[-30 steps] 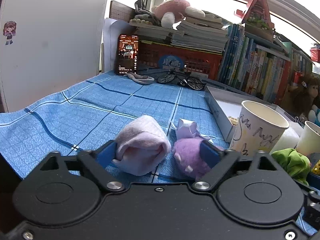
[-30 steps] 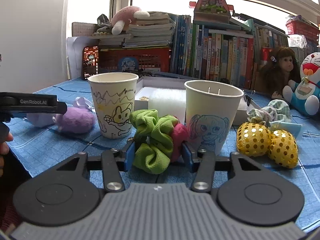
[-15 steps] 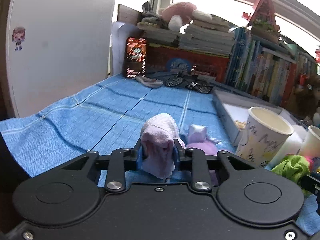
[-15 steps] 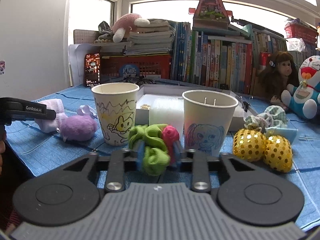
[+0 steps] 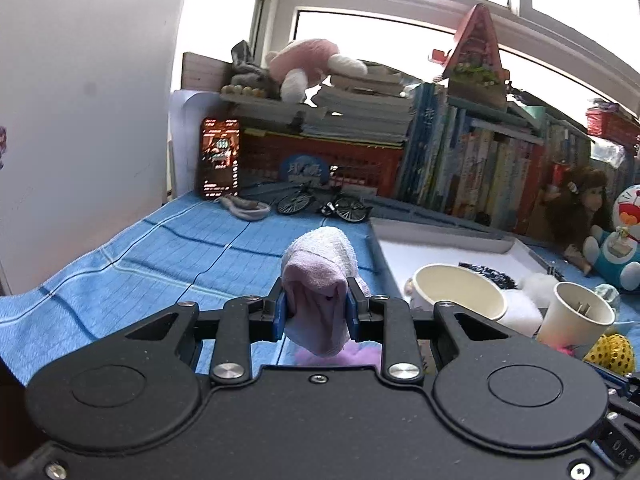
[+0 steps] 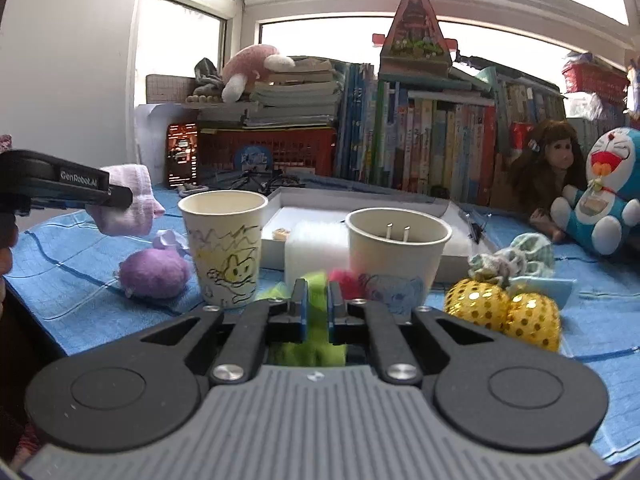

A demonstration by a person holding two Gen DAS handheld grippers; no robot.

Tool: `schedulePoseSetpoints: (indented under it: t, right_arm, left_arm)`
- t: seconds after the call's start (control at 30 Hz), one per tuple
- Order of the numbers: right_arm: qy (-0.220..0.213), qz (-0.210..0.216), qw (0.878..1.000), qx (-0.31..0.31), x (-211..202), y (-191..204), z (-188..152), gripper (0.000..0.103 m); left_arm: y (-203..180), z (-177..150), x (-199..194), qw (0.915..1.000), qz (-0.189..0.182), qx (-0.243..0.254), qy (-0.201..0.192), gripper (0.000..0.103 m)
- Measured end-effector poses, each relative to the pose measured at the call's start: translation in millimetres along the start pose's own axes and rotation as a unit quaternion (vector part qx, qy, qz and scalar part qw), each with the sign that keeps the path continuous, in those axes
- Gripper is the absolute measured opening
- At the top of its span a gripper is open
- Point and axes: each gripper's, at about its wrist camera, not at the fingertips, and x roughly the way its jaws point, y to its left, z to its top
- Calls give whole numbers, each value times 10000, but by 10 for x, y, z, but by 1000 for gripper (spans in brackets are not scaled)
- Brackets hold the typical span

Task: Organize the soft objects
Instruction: 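Lift lilac sock with left tool while right tool grasps green scrunchie, then carry sock with left tool while right tool carries scrunchie over the tray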

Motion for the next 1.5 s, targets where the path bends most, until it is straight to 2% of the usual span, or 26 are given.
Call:
schedulePoseSetpoints:
  t: [0.03,0.1,0.2,0.23,0.3,0.47,0.5,0.53,0.57,0.8,1.17,1.33,1.5]
  right_arm:
    - [56,23,10000,46,25,-20,-9,46]
    - [128,13,9998,127,58,-52,-45,60]
    - [165,-141,9997,62,126,-68,-72,68]
    - [204,-145,9997,63,163,-78,-67,73]
    - [284,-102,9995,105,229,-98,-58,77]
    - [587,107,9976,342,388,-124,-50,77]
    - [631,186,9971,374,397,-120,-51,66]
    - [684,245,9966,383,399,-110,-50,43]
    - [711,263,9964,366,392,-94,-50,38]
    - [487,408,9977,231,162,-111,75,35]
    - [-188,558,9971,478,-199,-434,574,35]
    - [-453,433,9964,567,-170,-651,885,36]
    - [-423,219,9965,682,55,-906,1189,36]
  left_arm:
    - [-22,12,-6,10000,-23,16,-8,27]
    - [-63,19,-10,10000,-71,46,-7,27]
    - [-114,18,2,9999,-108,100,31,27]
    - [-123,16,7,9999,-119,106,44,27]
    - [-136,16,19,9998,-136,106,70,27]
    - [-166,26,32,9997,-192,152,88,27]
    - [-167,30,38,9996,-216,150,103,27]
    - [-167,40,48,9995,-246,137,125,27]
    - [-166,53,63,9994,-284,122,151,27]
    - [-215,227,130,9985,-490,192,126,27]
    - [-328,680,298,9956,-902,241,75,27]
    - [-436,880,443,9934,-1095,312,147,27]
    - [-577,1062,679,9897,-1269,521,417,27]
